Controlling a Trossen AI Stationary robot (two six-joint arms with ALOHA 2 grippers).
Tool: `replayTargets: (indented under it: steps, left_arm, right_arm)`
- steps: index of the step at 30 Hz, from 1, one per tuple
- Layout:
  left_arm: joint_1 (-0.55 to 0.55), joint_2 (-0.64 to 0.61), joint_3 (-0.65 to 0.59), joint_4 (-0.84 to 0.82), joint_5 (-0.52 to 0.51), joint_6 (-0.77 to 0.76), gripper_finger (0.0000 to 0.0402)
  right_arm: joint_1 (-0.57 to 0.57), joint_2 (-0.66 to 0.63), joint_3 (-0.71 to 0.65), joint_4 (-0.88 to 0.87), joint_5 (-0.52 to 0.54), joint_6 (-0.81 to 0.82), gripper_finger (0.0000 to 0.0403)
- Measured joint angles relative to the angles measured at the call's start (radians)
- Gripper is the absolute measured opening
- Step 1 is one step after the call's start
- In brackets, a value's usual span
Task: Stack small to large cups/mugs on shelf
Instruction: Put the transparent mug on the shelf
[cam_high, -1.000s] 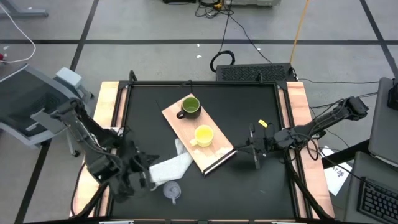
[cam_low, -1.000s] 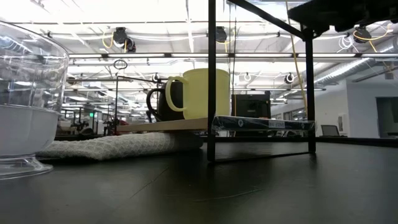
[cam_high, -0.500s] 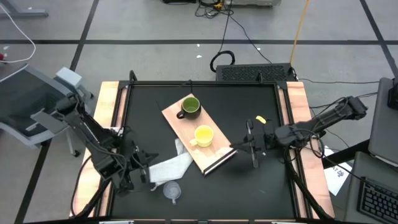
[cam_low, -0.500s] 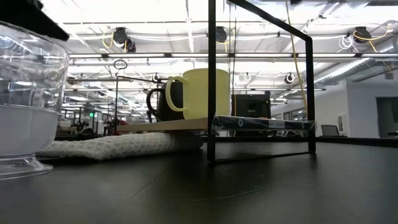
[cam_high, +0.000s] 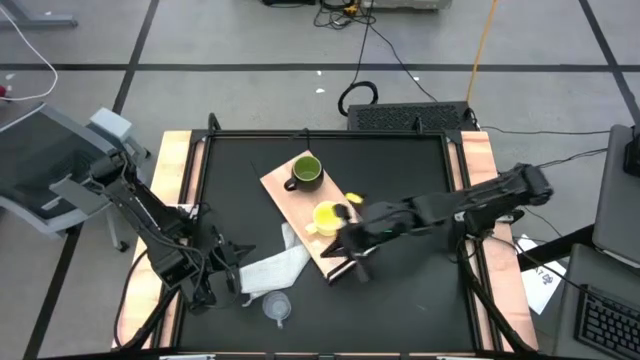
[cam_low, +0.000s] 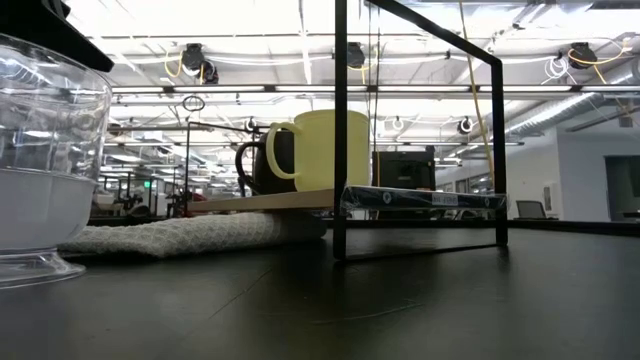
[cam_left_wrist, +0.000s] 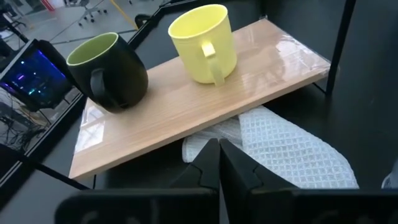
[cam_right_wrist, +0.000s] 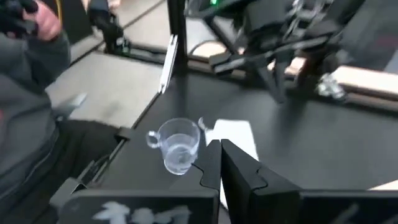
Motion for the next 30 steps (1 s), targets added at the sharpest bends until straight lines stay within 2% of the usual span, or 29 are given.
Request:
replayTargets:
  steps: [5, 7, 11, 14, 20, 24, 30]
  left_arm:
    - [0.0, 0.0, 0.0, 0.0, 0.0, 0.001, 0.002]
    - [0.0, 0.0, 0.0, -0.001, -0.001, 0.001, 0.0018]
    - [0.0, 0.0, 0.0, -0.001, -0.001, 0.001, 0.0004]
    - [0.0, 0.0, 0.0, -0.001, -0.001, 0.001, 0.0005]
    - [0.0, 0.0, 0.0, -0.005, -0.008, 0.001, 0.002]
    - [0.0, 0.0, 0.0, -0.005, -0.01, 0.001, 0.0012]
    - [0.003, 0.0, 0.001, -0.005, -0.018, 0.002, 0.0007]
  right_arm:
    - [-0.045, 0.169, 0.168, -0.051, -0.225, 0.019, 0.0]
    - [-0.06, 0.217, 0.225, -0.081, -0.27, 0.035, 0.0]
    - [-0.074, 0.289, 0.343, -0.23, -0.28, -0.012, 0.0]
    - [-0.069, 0.316, 0.392, -0.25, -0.28, -0.063, 0.0]
    - [-0.063, 0.35, 0.412, -0.236, -0.289, -0.087, 0.0]
    - [-0.063, 0.387, 0.412, -0.233, -0.34, -0.097, 0.0]
    - [-0.055, 0.457, 0.412, -0.225, -0.359, -0.102, 0.0]
